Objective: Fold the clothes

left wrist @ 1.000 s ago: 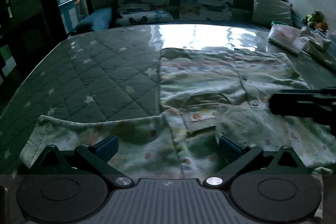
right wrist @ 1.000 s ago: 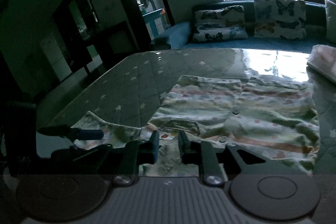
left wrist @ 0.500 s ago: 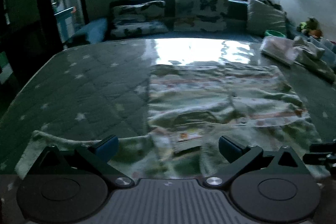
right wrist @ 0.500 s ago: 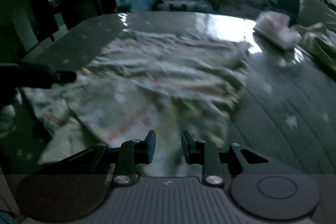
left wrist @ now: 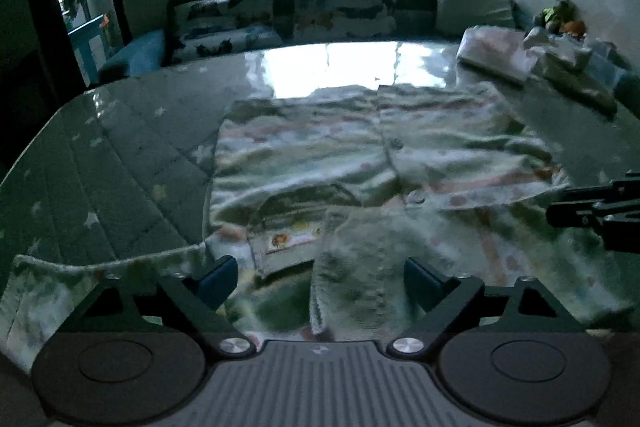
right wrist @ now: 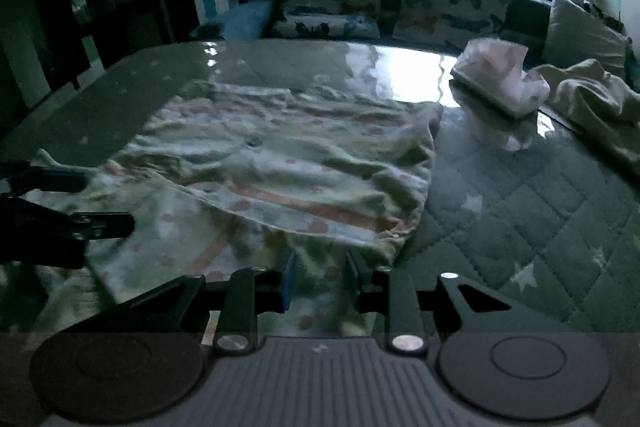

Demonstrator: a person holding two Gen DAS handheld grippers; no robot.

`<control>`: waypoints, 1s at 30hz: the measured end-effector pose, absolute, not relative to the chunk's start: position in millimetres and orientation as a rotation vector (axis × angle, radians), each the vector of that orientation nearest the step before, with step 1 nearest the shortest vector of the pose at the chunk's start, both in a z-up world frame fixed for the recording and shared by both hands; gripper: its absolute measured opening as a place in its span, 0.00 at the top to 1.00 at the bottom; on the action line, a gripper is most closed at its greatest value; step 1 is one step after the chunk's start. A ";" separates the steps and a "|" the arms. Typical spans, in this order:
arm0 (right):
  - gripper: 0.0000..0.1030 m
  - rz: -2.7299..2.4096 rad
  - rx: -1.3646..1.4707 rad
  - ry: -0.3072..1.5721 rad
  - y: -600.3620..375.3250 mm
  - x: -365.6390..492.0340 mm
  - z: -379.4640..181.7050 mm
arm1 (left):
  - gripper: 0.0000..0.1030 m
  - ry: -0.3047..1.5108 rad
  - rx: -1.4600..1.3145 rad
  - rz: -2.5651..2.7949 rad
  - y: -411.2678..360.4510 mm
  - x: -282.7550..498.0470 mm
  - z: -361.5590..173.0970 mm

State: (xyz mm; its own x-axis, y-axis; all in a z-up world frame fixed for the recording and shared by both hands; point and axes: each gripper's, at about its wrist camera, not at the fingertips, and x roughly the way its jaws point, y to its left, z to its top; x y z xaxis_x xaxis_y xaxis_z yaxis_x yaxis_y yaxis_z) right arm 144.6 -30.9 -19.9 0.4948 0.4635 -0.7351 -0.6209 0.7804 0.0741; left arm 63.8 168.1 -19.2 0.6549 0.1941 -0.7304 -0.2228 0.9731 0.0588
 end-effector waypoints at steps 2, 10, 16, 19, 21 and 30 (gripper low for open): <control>0.69 0.665 -0.221 0.823 -29.0 144.3 -23.0 | 0.11 0.834 -0.039 0.243 170.5 62.7 -23.4; 0.55 0.770 -0.278 0.764 1.0 116.6 -11.3 | 0.09 0.793 -0.093 0.317 195.3 40.2 -7.9; 0.49 0.866 -0.314 0.723 34.7 93.9 -13.4 | 0.09 0.777 -0.140 0.456 235.5 12.1 -0.6; 0.48 0.897 -0.330 0.730 47.4 88.5 -18.5 | 0.09 0.770 -0.160 0.540 260.3 -4.2 0.7; 0.48 0.913 -0.351 0.750 56.4 85.6 -25.0 | 0.09 0.767 -0.176 0.601 277.6 -14.6 1.0; 0.47 0.922 -0.352 0.752 56.9 81.8 -25.3 | 0.10 0.749 -0.224 0.870 344.8 -51.7 -2.9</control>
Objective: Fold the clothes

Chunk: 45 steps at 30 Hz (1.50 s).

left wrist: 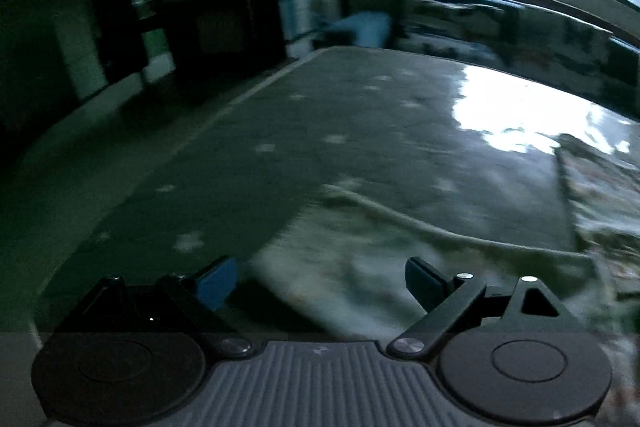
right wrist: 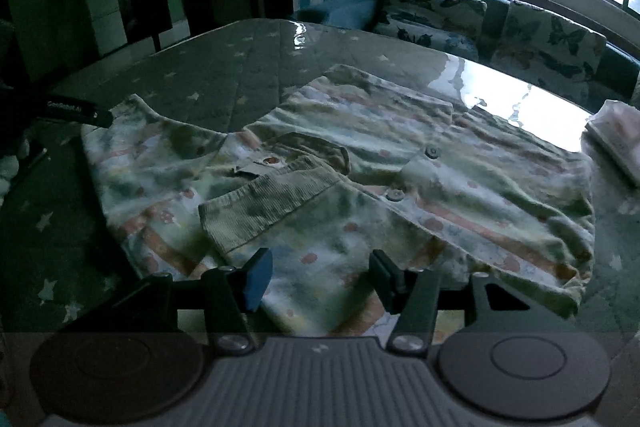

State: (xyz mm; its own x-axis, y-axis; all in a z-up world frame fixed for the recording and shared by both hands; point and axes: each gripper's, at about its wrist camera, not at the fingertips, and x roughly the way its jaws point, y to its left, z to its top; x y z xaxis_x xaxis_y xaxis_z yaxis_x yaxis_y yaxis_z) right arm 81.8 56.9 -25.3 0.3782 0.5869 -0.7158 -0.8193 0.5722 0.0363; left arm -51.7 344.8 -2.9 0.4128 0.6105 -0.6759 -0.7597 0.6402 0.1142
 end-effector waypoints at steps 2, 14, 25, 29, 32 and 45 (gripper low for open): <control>0.47 0.922 -0.349 0.752 56.3 81.5 -24.7 | 0.10 0.755 -0.242 0.901 355.4 -54.7 -5.5; 0.38 0.916 -0.336 0.747 52.6 78.6 -20.6 | 0.30 0.772 -0.334 0.861 375.3 -59.9 -17.7; 0.38 0.913 -0.315 0.742 47.3 75.4 -16.8 | 0.88 0.688 -0.464 0.710 364.4 -62.8 -1.8; 0.38 0.913 -0.306 0.742 45.5 76.4 -15.2 | 0.88 0.637 -0.474 0.601 344.2 -59.9 16.2; 0.38 0.909 -0.296 0.744 44.5 77.7 -14.2 | 0.88 0.611 -0.460 0.544 331.3 -54.8 26.8; 0.38 0.883 -0.238 0.758 37.0 89.0 -9.8 | 0.89 0.653 -0.427 0.229 254.6 -8.9 31.6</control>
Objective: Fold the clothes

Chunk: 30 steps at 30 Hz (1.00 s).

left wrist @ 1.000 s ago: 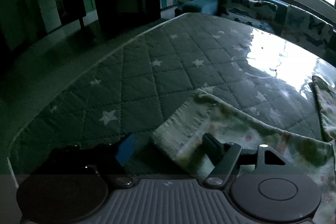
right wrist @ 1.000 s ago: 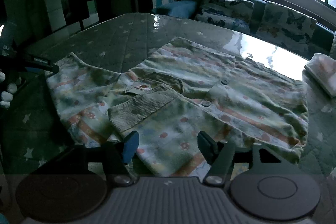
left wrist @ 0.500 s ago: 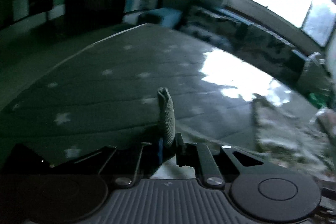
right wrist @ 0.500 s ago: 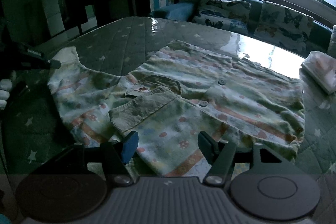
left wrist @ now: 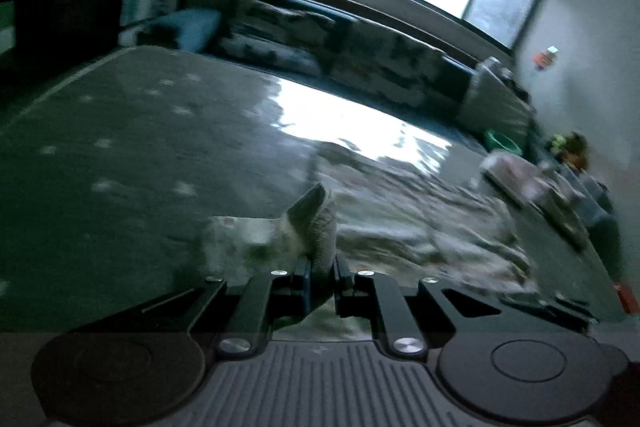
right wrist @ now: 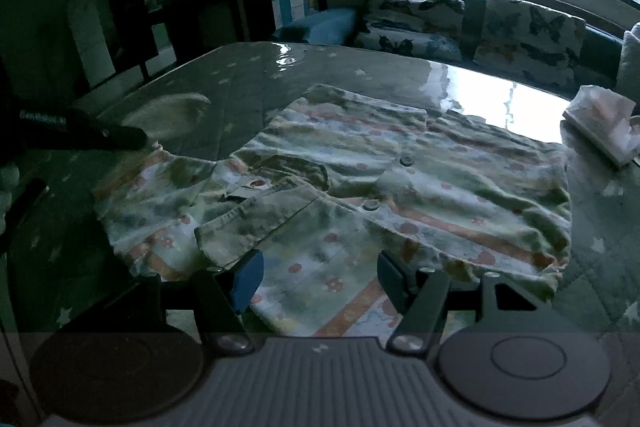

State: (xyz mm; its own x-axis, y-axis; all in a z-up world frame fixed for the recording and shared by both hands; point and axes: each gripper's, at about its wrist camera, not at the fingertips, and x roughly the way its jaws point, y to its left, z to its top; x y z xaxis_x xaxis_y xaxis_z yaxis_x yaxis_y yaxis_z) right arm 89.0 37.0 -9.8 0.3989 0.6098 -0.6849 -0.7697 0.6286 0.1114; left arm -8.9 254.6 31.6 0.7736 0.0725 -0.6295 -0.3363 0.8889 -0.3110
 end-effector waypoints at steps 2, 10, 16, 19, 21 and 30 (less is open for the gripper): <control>0.38 0.878 -0.215 0.762 33.8 92.3 -9.2 | 0.89 0.661 -0.419 0.188 242.0 -0.8 30.3; 0.38 0.834 -0.146 0.772 17.6 105.5 -4.0 | 0.89 0.680 -0.396 0.074 202.7 22.6 28.0; 0.38 0.802 -0.130 0.766 8.3 112.2 -0.7 | 0.89 0.689 -0.381 0.014 179.8 33.9 27.1; 0.38 0.781 -0.118 0.763 2.1 115.3 1.8 | 0.89 0.698 -0.371 -0.010 170.3 38.3 24.5; 0.38 0.769 -0.103 0.766 -2.7 118.5 3.5 | 0.89 0.708 -0.366 -0.021 164.9 41.5 21.8; 0.38 0.732 -0.042 0.782 -18.3 130.3 7.3 | 0.89 0.739 -0.342 -0.079 141.6 50.3 11.8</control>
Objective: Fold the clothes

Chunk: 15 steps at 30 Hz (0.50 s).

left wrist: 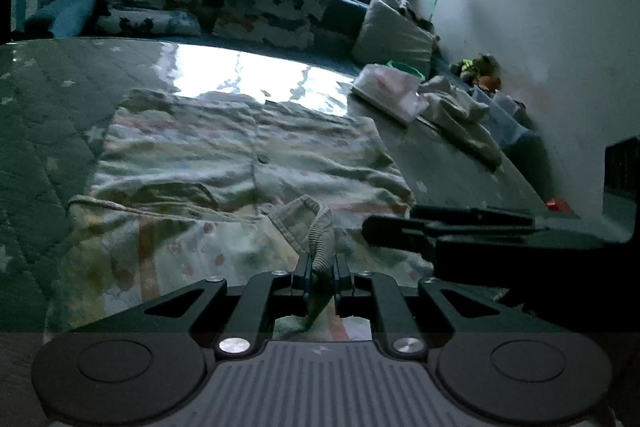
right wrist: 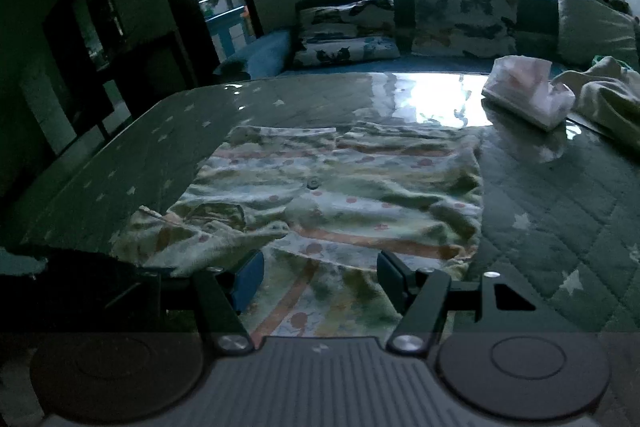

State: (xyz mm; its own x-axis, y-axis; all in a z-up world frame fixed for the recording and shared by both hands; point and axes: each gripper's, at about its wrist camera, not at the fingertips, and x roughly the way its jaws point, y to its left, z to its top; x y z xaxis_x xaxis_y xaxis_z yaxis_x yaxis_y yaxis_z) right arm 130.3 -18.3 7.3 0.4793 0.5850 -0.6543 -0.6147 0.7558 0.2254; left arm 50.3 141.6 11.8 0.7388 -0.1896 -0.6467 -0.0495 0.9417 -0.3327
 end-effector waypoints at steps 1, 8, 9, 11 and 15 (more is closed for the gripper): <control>0.38 0.729 -0.042 0.781 -19.2 130.3 7.6 | 0.89 0.742 -0.339 -0.085 139.2 51.0 11.0; 0.38 0.713 -0.037 0.775 -25.6 132.0 10.3 | 0.89 0.756 -0.321 -0.130 123.0 56.6 6.9; 0.38 0.710 -0.038 0.774 -26.4 132.2 10.9 | 0.89 0.757 -0.319 -0.135 121.1 57.7 6.4; 0.38 0.704 -0.038 0.771 -28.0 133.3 11.7 | 0.89 0.758 -0.315 -0.146 117.0 59.5 5.6; 0.38 0.690 -0.042 0.766 -31.0 135.1 12.6 | 0.89 0.760 -0.306 -0.166 109.1 63.0 3.8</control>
State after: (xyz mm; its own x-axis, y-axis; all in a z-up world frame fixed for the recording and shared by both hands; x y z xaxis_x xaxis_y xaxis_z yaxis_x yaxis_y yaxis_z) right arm 135.1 -31.0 12.6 0.5141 0.5590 -0.6505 -0.5881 0.7818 0.2070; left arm 63.0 109.1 3.8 0.7149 -0.2567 -0.6503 0.0376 0.9429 -0.3309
